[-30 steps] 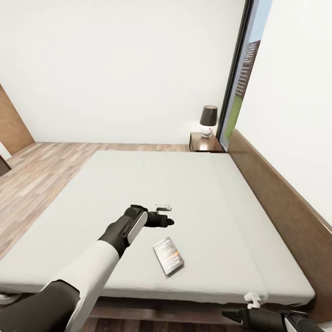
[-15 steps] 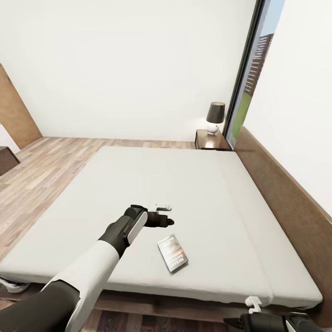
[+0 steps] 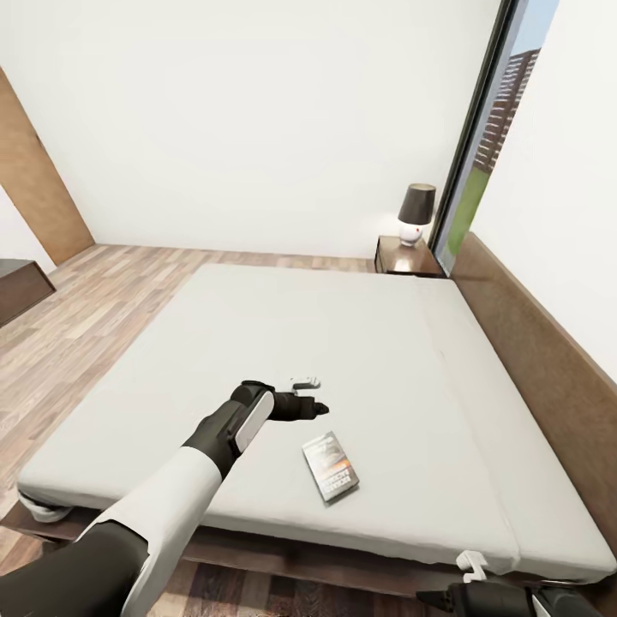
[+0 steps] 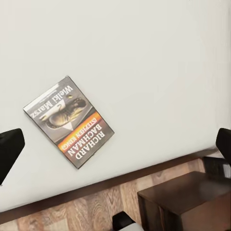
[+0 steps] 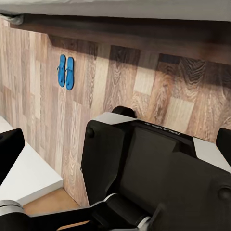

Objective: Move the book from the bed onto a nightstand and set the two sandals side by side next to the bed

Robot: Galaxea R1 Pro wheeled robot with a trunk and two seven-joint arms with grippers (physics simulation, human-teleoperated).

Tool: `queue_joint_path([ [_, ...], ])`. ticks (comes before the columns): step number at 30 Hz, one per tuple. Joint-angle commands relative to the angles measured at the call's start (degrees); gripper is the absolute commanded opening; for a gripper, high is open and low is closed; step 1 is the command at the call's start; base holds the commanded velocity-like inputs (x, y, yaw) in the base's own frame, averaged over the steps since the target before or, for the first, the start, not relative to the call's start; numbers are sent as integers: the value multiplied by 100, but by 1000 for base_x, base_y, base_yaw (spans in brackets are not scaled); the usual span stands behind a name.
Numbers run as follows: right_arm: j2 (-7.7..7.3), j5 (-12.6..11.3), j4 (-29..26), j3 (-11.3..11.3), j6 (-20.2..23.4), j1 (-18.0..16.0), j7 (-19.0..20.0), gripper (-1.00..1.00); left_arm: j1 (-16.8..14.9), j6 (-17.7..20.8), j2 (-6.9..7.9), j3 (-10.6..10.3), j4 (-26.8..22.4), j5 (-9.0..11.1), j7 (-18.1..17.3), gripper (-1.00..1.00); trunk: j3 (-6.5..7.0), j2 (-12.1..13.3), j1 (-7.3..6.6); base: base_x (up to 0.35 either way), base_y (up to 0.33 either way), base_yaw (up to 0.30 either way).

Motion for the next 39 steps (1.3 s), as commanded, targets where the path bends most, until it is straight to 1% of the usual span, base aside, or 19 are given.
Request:
queue_joint_path([
  [1, -2, -46, -2, 5, 58, -2, 10, 100, -5, 8, 0, -2, -2, -13, -25, 100, -19, -12, 3, 0, 0, 117],
  [16, -2, -46, 5, 1, 46, -2, -28, 100, -5, -11, 0, -2, -2, -6, -17, 100, -137, -12, 3, 0, 0, 114],
  [39, -2, -50, 63, -3, 39, -2, -66, 100, -5, -11, 0, -2, 25, -25, -16, 100, -149, -12, 3, 0, 0, 7],
])
